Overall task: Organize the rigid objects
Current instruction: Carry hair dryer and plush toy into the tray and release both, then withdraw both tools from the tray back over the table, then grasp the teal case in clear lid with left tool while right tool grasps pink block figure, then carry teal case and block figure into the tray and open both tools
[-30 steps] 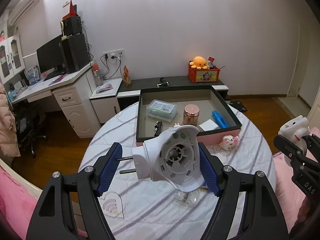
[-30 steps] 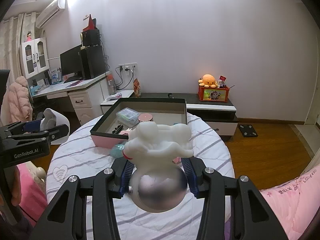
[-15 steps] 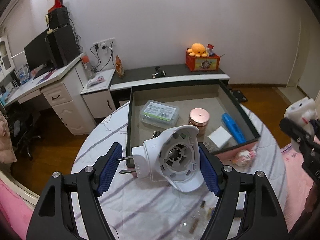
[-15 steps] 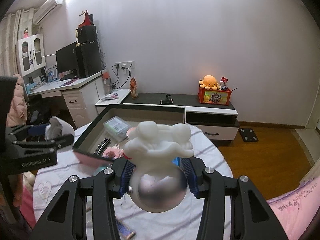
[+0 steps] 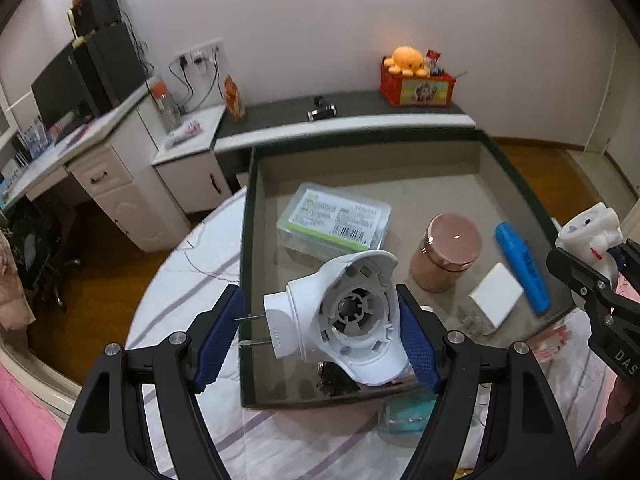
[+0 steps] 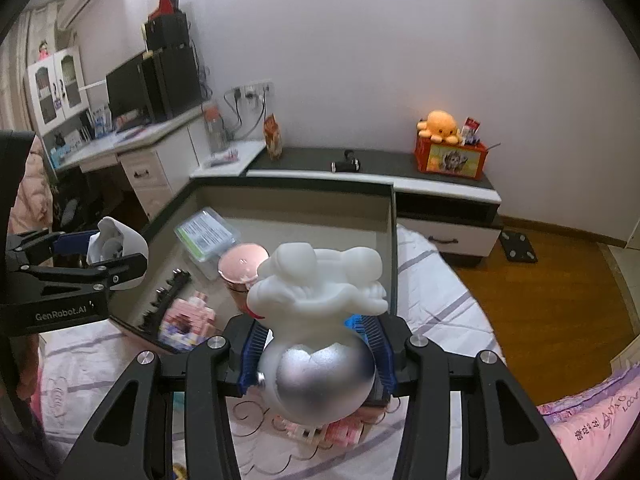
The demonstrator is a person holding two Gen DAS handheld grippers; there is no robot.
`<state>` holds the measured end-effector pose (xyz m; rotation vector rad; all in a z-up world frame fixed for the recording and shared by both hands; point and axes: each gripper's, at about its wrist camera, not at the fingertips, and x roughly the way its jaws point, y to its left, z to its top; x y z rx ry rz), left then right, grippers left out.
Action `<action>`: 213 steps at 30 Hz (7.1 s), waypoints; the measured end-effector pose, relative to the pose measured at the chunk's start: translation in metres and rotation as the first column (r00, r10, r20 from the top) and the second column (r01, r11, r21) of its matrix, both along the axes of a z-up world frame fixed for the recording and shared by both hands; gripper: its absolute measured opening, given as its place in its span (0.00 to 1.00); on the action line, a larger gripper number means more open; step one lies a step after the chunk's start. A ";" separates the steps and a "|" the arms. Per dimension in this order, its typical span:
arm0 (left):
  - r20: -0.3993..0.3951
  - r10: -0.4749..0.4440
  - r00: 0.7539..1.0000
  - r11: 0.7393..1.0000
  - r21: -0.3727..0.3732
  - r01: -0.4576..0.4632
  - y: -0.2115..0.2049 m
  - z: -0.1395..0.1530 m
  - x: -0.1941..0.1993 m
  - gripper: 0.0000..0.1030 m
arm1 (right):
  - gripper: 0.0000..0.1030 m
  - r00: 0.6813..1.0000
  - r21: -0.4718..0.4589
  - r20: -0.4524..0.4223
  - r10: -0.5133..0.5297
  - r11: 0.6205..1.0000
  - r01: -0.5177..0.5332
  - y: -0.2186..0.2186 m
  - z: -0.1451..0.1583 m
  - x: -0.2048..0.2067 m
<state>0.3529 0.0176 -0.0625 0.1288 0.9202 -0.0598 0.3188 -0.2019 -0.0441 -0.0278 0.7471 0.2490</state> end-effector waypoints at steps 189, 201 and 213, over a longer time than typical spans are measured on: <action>-0.165 -0.074 0.983 0.992 -0.112 0.056 -0.054 -0.040 -0.082 0.71 | 0.32 0.992 0.042 -0.104 -0.078 0.996 0.082 -0.039 -0.018 -0.080; -0.044 -0.035 0.998 0.991 -0.128 0.029 -0.027 0.006 -0.127 0.71 | 0.32 0.998 0.043 -0.002 -0.067 0.997 0.067 -0.031 0.021 -0.120; 0.107 0.013 0.994 0.992 -0.123 0.000 0.000 0.056 -0.181 0.71 | 0.32 0.991 0.031 0.129 -0.029 0.999 0.025 -0.005 0.061 -0.176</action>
